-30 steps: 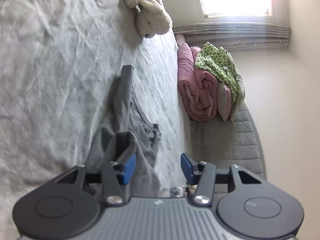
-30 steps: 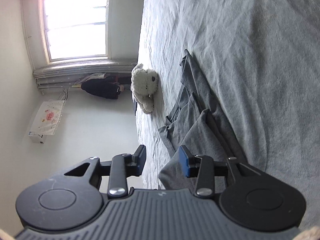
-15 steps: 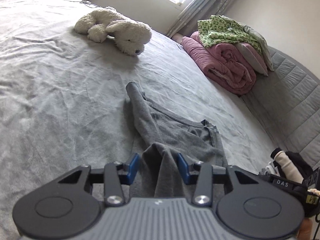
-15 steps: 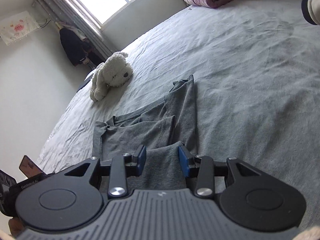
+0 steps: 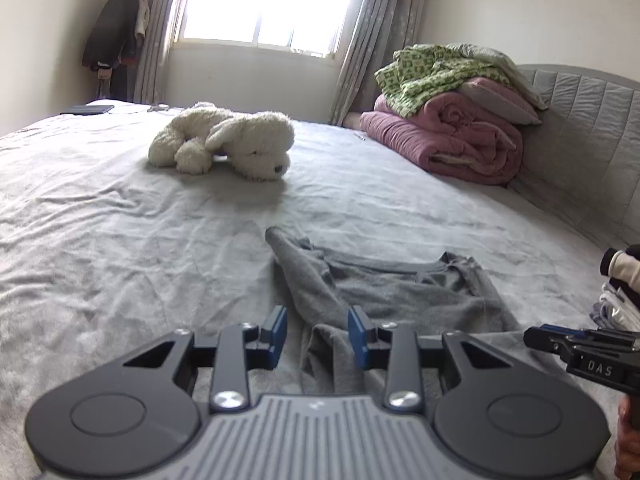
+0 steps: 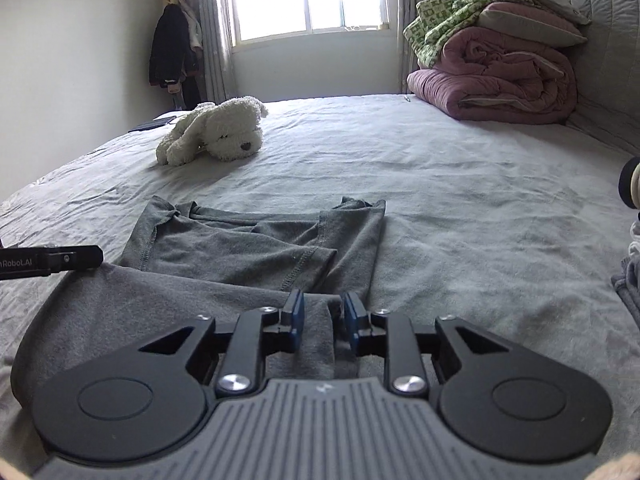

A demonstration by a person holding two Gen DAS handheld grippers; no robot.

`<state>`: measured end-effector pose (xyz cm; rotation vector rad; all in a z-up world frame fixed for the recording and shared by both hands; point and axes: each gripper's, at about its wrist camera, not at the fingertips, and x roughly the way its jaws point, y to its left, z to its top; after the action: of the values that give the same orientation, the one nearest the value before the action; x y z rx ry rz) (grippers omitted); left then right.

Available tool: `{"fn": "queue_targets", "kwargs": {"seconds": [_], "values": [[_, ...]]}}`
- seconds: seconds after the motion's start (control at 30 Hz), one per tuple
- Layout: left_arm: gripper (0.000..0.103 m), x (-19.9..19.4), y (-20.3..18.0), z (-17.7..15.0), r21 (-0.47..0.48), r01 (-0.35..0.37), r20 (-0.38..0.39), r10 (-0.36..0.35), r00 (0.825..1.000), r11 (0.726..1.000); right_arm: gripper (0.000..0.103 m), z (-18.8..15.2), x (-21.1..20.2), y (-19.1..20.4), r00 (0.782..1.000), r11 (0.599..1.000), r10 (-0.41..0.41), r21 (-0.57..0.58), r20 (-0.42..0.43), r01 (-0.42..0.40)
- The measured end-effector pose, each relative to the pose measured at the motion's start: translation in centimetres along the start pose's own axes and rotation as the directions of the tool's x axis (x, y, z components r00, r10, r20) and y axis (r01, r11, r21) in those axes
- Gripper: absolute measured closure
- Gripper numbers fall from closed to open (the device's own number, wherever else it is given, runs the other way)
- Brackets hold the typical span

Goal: Fold clothes

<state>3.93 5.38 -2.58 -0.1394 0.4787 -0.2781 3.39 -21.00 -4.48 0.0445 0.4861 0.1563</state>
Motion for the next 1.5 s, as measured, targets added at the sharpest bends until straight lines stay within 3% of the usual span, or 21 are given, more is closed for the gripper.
{"fn": "queue_targets", "kwargs": {"seconds": [0.17,0.3,0.5,0.57,0.6,0.63,0.83,0.93,1.07,1.27,1.37,1.5], "values": [[0.064,0.7,-2.6,-0.8,0.094,0.117,-0.032,-0.114,0.993,0.989,0.074,0.1,0.0,2.8,0.998,0.994,0.053,-0.098,0.019,-0.051],[0.050,2.7,-3.5,-2.8,0.163,0.120,-0.115,-0.102,0.988,0.979,0.074,-0.7,1.7,3.5,0.998,0.992,0.041,-0.121,-0.038,-0.046],[0.053,2.6,0.0,-2.9,0.078,0.112,-0.124,-0.101,0.987,0.991,0.076,-1.2,1.8,-0.1,0.998,0.999,0.015,-0.041,-0.067,-0.018],[0.054,2.4,0.5,-2.7,0.059,0.090,-0.133,-0.082,0.988,0.994,0.066,-1.4,1.6,-1.1,0.997,1.000,-0.007,-0.022,-0.074,0.006],[0.053,2.3,0.8,-2.6,0.049,0.080,-0.137,-0.072,0.988,0.996,0.065,-1.3,1.5,-1.6,0.997,1.000,0.001,0.003,-0.078,-0.001],[0.047,2.3,1.2,-2.4,0.025,0.068,-0.146,-0.064,0.987,0.997,0.066,-1.3,1.3,-2.0,0.997,0.999,0.015,0.030,-0.082,-0.012],[0.047,3.0,4.5,-0.6,-0.221,0.080,-0.169,-0.119,0.978,0.972,0.062,0.1,0.9,-3.6,0.992,0.988,0.080,0.137,-0.099,-0.066],[0.050,3.5,5.6,-0.2,-0.306,0.068,-0.165,-0.124,0.979,0.950,0.059,1.0,1.2,-4.1,0.990,0.982,0.094,0.175,-0.106,-0.074],[0.072,4.2,6.5,0.3,-0.374,0.041,-0.164,-0.109,0.980,0.927,0.059,2.2,1.5,-4.4,0.988,0.975,0.096,0.209,-0.121,-0.069],[0.072,6.2,6.4,1.8,-0.391,0.037,-0.159,-0.107,0.981,0.920,0.059,4.2,2.6,-4.2,0.984,0.968,0.130,0.229,-0.122,-0.099],[0.079,7.5,6.3,2.0,-0.402,0.023,-0.181,-0.104,0.978,0.915,0.059,4.7,3.5,-4.5,0.981,0.961,0.136,0.261,-0.135,-0.097],[0.081,8.5,7.1,2.0,-0.419,0.028,-0.179,-0.113,0.977,0.908,0.059,5.1,4.5,-4.9,0.973,0.942,0.180,0.310,-0.142,-0.129]]}}
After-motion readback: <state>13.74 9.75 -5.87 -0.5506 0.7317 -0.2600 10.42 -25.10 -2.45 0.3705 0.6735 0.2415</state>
